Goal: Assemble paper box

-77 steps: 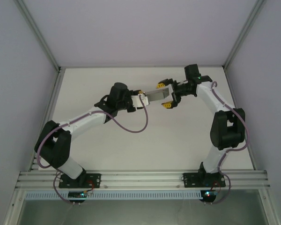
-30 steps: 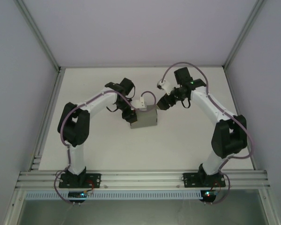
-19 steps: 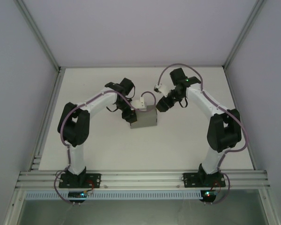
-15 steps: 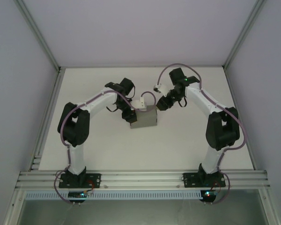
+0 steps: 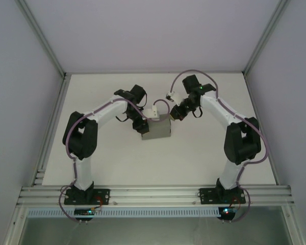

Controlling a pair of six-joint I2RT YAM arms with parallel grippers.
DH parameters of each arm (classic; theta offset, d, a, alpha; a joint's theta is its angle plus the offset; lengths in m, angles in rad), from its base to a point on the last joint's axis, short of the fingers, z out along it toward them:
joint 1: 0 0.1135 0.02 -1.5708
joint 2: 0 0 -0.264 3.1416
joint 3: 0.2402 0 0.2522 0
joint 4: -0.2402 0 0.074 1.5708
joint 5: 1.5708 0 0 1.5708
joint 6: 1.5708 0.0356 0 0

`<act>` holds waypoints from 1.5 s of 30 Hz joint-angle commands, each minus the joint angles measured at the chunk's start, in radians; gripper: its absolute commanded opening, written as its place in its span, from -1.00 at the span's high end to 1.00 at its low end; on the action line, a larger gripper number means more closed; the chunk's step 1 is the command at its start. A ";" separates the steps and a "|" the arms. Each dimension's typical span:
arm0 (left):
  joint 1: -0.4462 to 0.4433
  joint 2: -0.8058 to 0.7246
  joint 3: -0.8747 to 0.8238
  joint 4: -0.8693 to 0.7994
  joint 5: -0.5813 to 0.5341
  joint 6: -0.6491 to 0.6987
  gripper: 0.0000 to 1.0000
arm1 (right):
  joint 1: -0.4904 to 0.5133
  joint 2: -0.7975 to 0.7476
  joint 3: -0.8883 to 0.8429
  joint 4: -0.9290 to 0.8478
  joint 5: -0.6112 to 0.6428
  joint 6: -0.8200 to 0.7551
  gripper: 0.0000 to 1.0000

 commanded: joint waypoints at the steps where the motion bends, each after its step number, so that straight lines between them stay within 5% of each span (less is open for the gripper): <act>1: -0.002 -0.002 0.001 0.042 0.014 -0.028 0.30 | 0.059 -0.070 -0.082 0.121 0.058 0.284 1.00; 7: -0.002 0.012 -0.003 0.089 -0.001 -0.097 0.30 | 0.138 -0.227 -0.386 0.567 0.324 0.789 1.00; 10: -0.001 0.017 -0.002 0.094 -0.005 -0.111 0.30 | 0.147 -0.257 -0.473 0.682 0.369 0.861 1.00; 22: -0.004 0.008 -0.016 0.108 -0.020 -0.121 0.28 | 0.201 -0.248 -0.565 0.711 0.380 0.729 1.00; 31: -0.003 0.012 -0.016 0.130 -0.032 -0.139 0.25 | 0.233 -0.250 -0.815 1.020 0.366 0.651 1.00; 36: -0.003 0.004 -0.014 0.135 -0.033 -0.152 0.23 | 0.252 -0.267 -0.824 1.000 0.405 0.642 1.00; 45: -0.005 -0.014 0.003 0.147 -0.056 -0.193 -0.19 | 0.269 -0.269 -0.829 0.956 0.462 0.640 1.00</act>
